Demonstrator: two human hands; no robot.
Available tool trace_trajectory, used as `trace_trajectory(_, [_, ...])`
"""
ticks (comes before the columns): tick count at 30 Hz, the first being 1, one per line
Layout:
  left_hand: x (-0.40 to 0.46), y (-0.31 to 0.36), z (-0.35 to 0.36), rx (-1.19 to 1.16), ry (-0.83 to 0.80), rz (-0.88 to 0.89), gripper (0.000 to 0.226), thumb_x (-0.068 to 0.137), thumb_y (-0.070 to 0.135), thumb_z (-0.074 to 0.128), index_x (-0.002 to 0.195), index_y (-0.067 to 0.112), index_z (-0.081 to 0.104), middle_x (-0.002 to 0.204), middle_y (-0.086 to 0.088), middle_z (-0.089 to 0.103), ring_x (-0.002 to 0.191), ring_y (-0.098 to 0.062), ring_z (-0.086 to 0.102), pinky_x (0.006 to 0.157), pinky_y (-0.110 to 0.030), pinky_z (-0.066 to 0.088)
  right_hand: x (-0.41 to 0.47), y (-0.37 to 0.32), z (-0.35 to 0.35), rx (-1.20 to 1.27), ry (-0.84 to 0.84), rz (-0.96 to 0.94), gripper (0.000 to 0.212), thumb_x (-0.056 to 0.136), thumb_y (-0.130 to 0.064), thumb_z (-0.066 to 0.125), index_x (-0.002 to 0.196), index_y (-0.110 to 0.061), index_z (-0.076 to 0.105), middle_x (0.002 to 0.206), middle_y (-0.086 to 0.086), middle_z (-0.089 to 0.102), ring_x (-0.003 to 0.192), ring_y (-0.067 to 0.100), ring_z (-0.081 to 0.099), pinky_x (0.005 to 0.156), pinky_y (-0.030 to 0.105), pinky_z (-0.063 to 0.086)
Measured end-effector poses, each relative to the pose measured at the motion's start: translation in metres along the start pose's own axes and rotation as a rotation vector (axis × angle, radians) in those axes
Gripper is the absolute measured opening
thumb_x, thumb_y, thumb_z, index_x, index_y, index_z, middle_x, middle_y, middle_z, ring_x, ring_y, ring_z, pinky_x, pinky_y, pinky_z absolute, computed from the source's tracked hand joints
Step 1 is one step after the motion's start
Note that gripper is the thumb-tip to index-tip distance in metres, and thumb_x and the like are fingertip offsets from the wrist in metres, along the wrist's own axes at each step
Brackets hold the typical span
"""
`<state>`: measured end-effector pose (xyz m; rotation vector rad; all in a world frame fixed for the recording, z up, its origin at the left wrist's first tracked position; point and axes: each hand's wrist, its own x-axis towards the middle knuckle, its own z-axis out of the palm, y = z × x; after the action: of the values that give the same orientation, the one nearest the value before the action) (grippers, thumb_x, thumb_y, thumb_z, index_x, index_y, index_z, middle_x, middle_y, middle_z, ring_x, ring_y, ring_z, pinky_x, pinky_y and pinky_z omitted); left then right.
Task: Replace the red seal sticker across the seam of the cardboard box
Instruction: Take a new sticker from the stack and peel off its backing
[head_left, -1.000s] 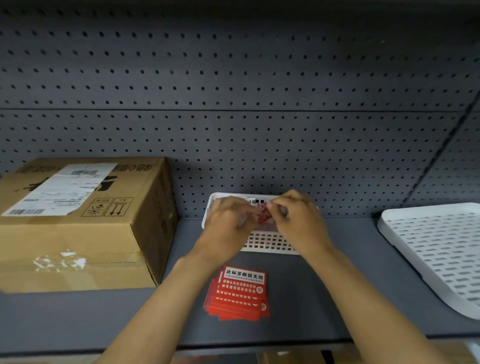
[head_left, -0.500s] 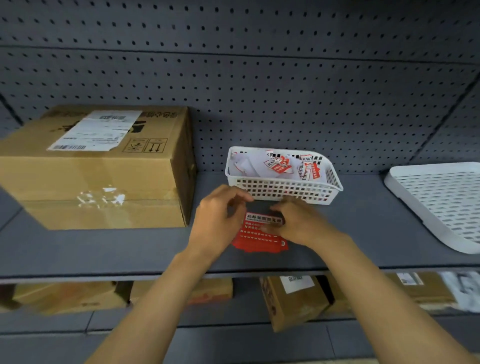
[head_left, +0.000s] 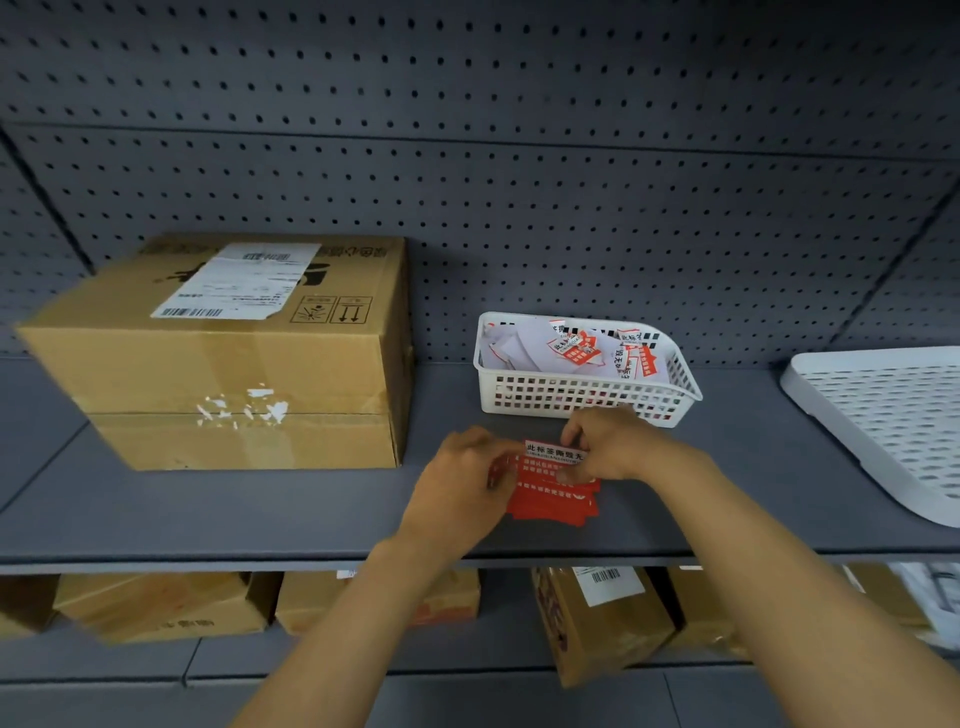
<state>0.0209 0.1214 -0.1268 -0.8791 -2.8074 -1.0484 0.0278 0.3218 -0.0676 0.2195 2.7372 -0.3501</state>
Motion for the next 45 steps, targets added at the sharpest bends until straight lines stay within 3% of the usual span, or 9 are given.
trace_trajectory(5, [0.002, 0.005, 0.011, 0.269, -0.066, 0.054, 0.052, 0.098, 0.046, 0.046, 0.147, 0.033, 0.042, 0.155, 0.010, 0.042, 0.140, -0.021, 0.031, 0.110, -0.038, 0.031, 0.001, 0.005, 0.005, 0.025, 0.061, -0.079, 0.049, 0.073, -0.044, 0.085, 0.115, -0.029, 0.065, 0.114, -0.007, 0.058, 0.111, 0.017, 0.059, 0.099, 0.037, 0.049])
trace_trajectory(10, [0.007, 0.004, 0.009, 0.332, -0.082, 0.035, 0.051, 0.097, 0.050, 0.047, 0.145, 0.034, 0.045, 0.147, 0.013, 0.052, 0.141, -0.018, 0.032, 0.108, -0.035, 0.028, -0.005, 0.019, 0.007, 0.126, 0.093, -0.065, 0.074, 0.069, -0.038, 0.089, 0.136, -0.022, 0.060, 0.127, -0.002, 0.060, 0.116, 0.015, 0.057, 0.100, 0.030, 0.046])
trace_trajectory(15, [0.014, 0.005, 0.010, 0.263, -0.119, 0.061, 0.052, 0.096, 0.042, 0.053, 0.146, 0.035, 0.042, 0.142, 0.006, 0.049, 0.137, -0.019, 0.031, 0.106, -0.036, 0.028, -0.004, 0.019, 0.008, 0.082, 0.073, -0.063, 0.056, 0.069, -0.036, 0.090, 0.118, -0.022, 0.066, 0.120, -0.001, 0.055, 0.114, 0.018, 0.056, 0.097, 0.031, 0.049])
trace_trajectory(20, [0.017, 0.005, 0.010, 0.277, -0.231, 0.070, 0.057, 0.099, 0.041, 0.048, 0.153, 0.033, 0.030, 0.154, 0.008, 0.040, 0.142, -0.021, 0.024, 0.108, -0.040, 0.025, -0.003, 0.016, 0.004, 0.049, 0.008, -0.068, 0.075, 0.071, -0.036, 0.089, 0.137, -0.026, 0.054, 0.131, 0.001, 0.051, 0.125, 0.021, 0.051, 0.105, 0.035, 0.046])
trace_trajectory(27, [0.022, 0.011, 0.009, 0.316, -0.245, 0.085, 0.057, 0.096, 0.039, 0.054, 0.150, 0.036, 0.034, 0.138, 0.003, 0.043, 0.130, -0.023, 0.032, 0.100, -0.037, 0.026, -0.004, 0.011, -0.003, 0.004, -0.053, -0.075, 0.049, 0.072, -0.031, 0.088, 0.110, -0.025, 0.057, 0.120, 0.001, 0.054, 0.110, 0.020, 0.056, 0.094, 0.032, 0.051])
trace_trajectory(32, [0.022, 0.013, 0.003, 0.386, -0.274, 0.072, 0.055, 0.096, 0.044, 0.053, 0.148, 0.031, 0.040, 0.152, 0.002, 0.030, 0.139, -0.025, 0.025, 0.109, -0.041, 0.023, -0.008, 0.013, -0.001, -0.016, -0.017, -0.053, 0.076, 0.069, -0.040, 0.088, 0.136, -0.030, 0.053, 0.125, -0.001, 0.056, 0.119, 0.021, 0.051, 0.102, 0.038, 0.047])
trace_trajectory(38, [0.022, 0.016, -0.004, 0.545, -0.213, 0.169, 0.048, 0.097, 0.050, 0.046, 0.142, 0.036, 0.049, 0.156, 0.006, 0.039, 0.146, -0.020, 0.025, 0.109, -0.043, 0.022, -0.015, 0.009, -0.006, -0.090, 0.054, -0.115, 0.054, 0.069, -0.044, 0.087, 0.119, -0.031, 0.072, 0.112, -0.010, 0.059, 0.116, 0.017, 0.055, 0.100, 0.036, 0.043])
trace_trajectory(41, [0.020, 0.014, -0.004, 0.480, -0.175, 0.149, 0.044, 0.097, 0.050, 0.047, 0.139, 0.039, 0.053, 0.153, 0.010, 0.045, 0.147, -0.016, 0.028, 0.110, -0.039, 0.020, -0.019, 0.009, -0.007, -0.083, 0.059, -0.131, 0.048, 0.072, -0.045, 0.084, 0.118, -0.034, 0.074, 0.123, -0.009, 0.067, 0.116, 0.015, 0.057, 0.100, 0.034, 0.044])
trace_trajectory(45, [0.018, 0.011, -0.001, 0.269, -0.086, 0.113, 0.040, 0.097, 0.049, 0.050, 0.135, 0.039, 0.057, 0.145, 0.011, 0.053, 0.138, -0.013, 0.042, 0.110, -0.033, 0.030, -0.027, 0.012, -0.014, 0.019, 0.098, -0.168, 0.034, 0.080, -0.041, 0.080, 0.113, -0.037, 0.076, 0.117, -0.010, 0.073, 0.107, 0.012, 0.061, 0.094, 0.030, 0.049])
